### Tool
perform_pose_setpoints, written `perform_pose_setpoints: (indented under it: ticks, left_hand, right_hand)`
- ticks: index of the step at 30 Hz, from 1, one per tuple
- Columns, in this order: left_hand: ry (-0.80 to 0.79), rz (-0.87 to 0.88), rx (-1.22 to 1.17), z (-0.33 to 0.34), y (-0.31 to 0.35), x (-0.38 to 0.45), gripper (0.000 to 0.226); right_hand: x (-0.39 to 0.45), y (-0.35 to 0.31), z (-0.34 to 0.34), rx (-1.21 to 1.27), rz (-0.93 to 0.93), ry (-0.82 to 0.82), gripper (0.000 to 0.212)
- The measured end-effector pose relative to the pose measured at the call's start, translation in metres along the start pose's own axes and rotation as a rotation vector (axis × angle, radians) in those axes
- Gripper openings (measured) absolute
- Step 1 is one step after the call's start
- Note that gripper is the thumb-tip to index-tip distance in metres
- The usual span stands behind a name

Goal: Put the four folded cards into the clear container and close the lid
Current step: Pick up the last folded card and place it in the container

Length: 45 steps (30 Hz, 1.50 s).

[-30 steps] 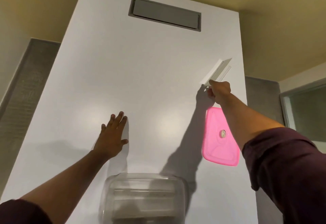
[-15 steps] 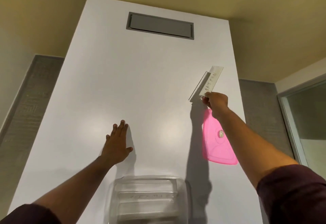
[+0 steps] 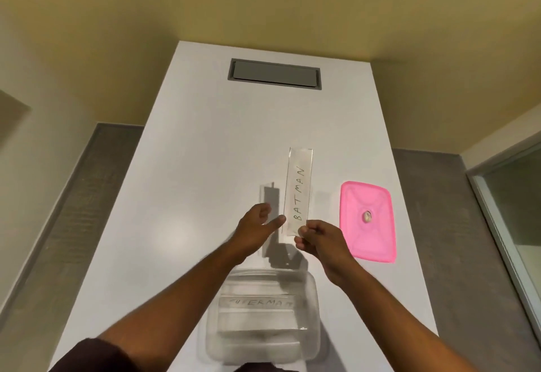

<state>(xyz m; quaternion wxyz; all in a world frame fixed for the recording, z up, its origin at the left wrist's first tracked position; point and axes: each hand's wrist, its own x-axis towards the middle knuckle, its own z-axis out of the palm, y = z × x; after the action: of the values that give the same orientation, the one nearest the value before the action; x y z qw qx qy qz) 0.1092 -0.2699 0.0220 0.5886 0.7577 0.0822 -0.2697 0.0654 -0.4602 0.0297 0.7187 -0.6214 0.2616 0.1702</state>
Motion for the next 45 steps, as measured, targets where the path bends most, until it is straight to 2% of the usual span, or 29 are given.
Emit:
perform_pose_setpoints:
  ticks: [2, 7, 10, 12, 14, 17, 20, 22, 24, 26, 28, 31, 33, 39, 45]
  left_hand:
    - [-0.02, -0.006, -0.03, 0.001, 0.005, -0.011, 0.073]
    - [0.002, 0.049, -0.062, 0.003, -0.004, -0.042, 0.046]
    - [0.022, 0.05, -0.031, 0.0, -0.016, -0.059, 0.045]
    - [0.027, 0.036, -0.003, -0.003, -0.024, -0.069, 0.045]
    - [0.039, 0.036, 0.071, -0.008, -0.033, -0.08, 0.049]
    - [0.006, 0.089, 0.252, -0.014, -0.045, -0.094, 0.052]
    - [-0.039, 0.124, 0.433, -0.017, -0.056, -0.106, 0.051]
    - [-0.053, 0.139, 0.55, -0.018, -0.063, -0.111, 0.054]
    - [-0.05, 0.144, 0.659, -0.016, -0.068, -0.115, 0.059]
    - [-0.033, 0.154, 0.746, -0.013, -0.071, -0.118, 0.059]
    - [-0.026, 0.166, 0.825, -0.01, -0.074, -0.12, 0.058]
    - [-0.066, 0.168, 0.936, -0.007, -0.082, -0.121, 0.062]
    - [-0.1, 0.176, 1.009, -0.005, -0.089, -0.121, 0.063]
    - [-0.126, 0.176, 1.098, -0.003, -0.103, -0.116, 0.066]
    - [-0.092, 0.175, 1.199, -0.006, -0.116, -0.109, 0.051]
  right_hand:
    - [-0.019, 0.005, 0.009, 0.013, 0.002, -0.065, 0.002]
    - [-0.051, 0.024, 0.023, -0.004, 0.015, -0.143, 0.007]
    - [-0.06, 0.038, 0.026, -0.06, 0.022, -0.18, 0.015]
    - [-0.065, 0.043, 0.026, -0.147, 0.004, -0.194, 0.012]
    - [-0.069, 0.042, 0.026, -0.225, -0.043, -0.154, 0.012]
    - [-0.07, 0.039, 0.022, -0.348, -0.216, -0.015, 0.034]
    - [-0.074, 0.035, 0.016, -0.368, -0.389, 0.11, 0.072]
    - [-0.075, 0.034, 0.009, -0.419, -0.519, 0.117, 0.094]
    - [-0.075, 0.033, 0.0, -0.623, -0.653, 0.076, 0.103]
    - [-0.073, 0.034, -0.008, -0.922, -0.757, 0.0, 0.099]
    - [-0.072, 0.042, -0.016, -1.115, -0.783, -0.085, 0.085]
    - [-0.07, 0.058, -0.024, -1.229, -0.74, -0.114, 0.059]
    - [-0.072, 0.067, -0.025, -1.279, -0.681, -0.109, 0.05]
    - [-0.077, 0.092, -0.018, -1.439, -0.65, -0.031, 0.051]
    - [-0.079, 0.109, -0.005, -1.658, -0.617, -0.1, 0.04]
